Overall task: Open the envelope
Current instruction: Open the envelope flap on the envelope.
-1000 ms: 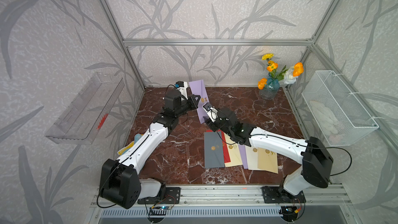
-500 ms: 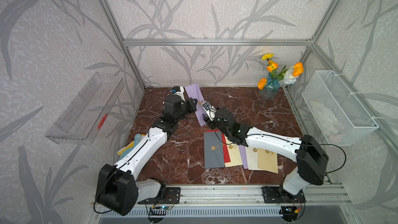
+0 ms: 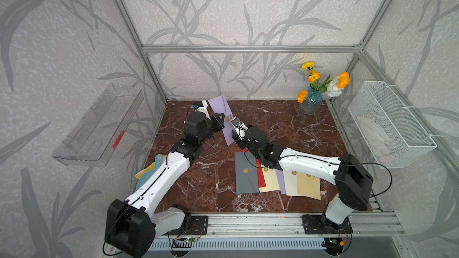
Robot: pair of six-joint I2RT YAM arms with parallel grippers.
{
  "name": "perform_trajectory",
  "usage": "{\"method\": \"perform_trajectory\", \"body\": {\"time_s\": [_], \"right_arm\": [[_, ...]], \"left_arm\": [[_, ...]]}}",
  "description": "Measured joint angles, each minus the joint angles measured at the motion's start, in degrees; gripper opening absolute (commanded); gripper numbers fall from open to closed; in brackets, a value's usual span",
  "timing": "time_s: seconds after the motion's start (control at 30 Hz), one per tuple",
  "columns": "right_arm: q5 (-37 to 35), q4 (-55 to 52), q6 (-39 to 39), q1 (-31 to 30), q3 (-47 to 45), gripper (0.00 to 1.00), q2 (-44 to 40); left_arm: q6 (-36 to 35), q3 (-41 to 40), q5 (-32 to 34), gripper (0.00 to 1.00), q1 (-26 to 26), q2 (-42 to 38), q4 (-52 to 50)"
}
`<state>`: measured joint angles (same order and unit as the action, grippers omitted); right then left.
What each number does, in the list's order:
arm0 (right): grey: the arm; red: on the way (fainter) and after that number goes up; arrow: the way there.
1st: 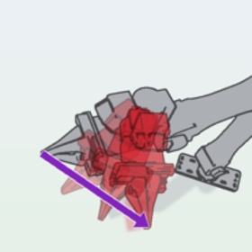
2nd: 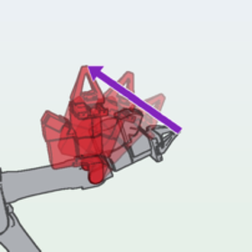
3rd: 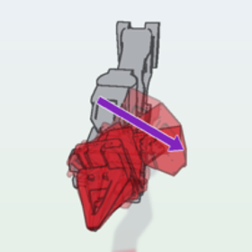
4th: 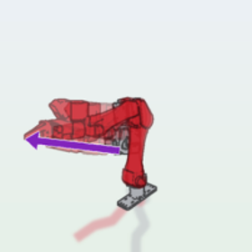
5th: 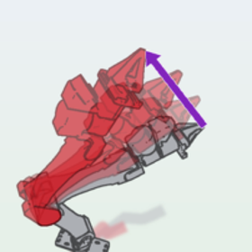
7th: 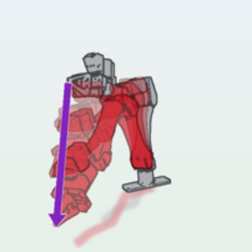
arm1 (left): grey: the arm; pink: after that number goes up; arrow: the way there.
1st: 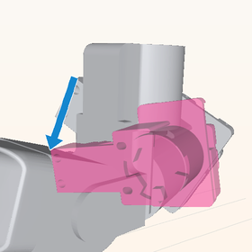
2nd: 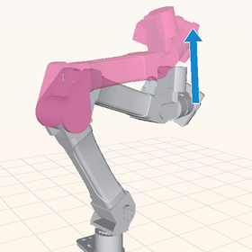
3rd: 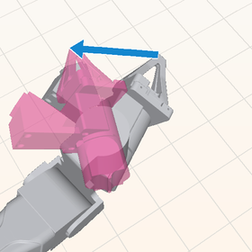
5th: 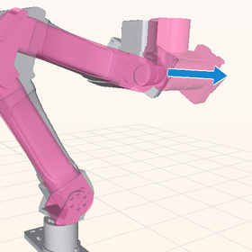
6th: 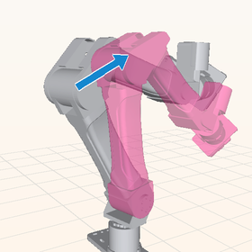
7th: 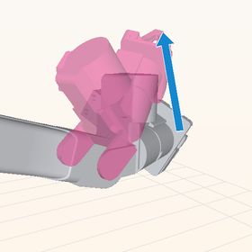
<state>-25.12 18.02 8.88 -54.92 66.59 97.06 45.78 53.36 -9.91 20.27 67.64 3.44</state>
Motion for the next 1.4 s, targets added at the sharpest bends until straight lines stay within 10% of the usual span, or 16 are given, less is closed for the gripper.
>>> {"method": "perform_trajectory", "body": {"time_s": [1.4], "right_arm": [[-12.11,11.82,12.11,-2.01,-0.15,0.65,4.98]], "left_arm": [[1.62,-0.39,2.47,0.00,0.31,0.07,-5.38]]}}
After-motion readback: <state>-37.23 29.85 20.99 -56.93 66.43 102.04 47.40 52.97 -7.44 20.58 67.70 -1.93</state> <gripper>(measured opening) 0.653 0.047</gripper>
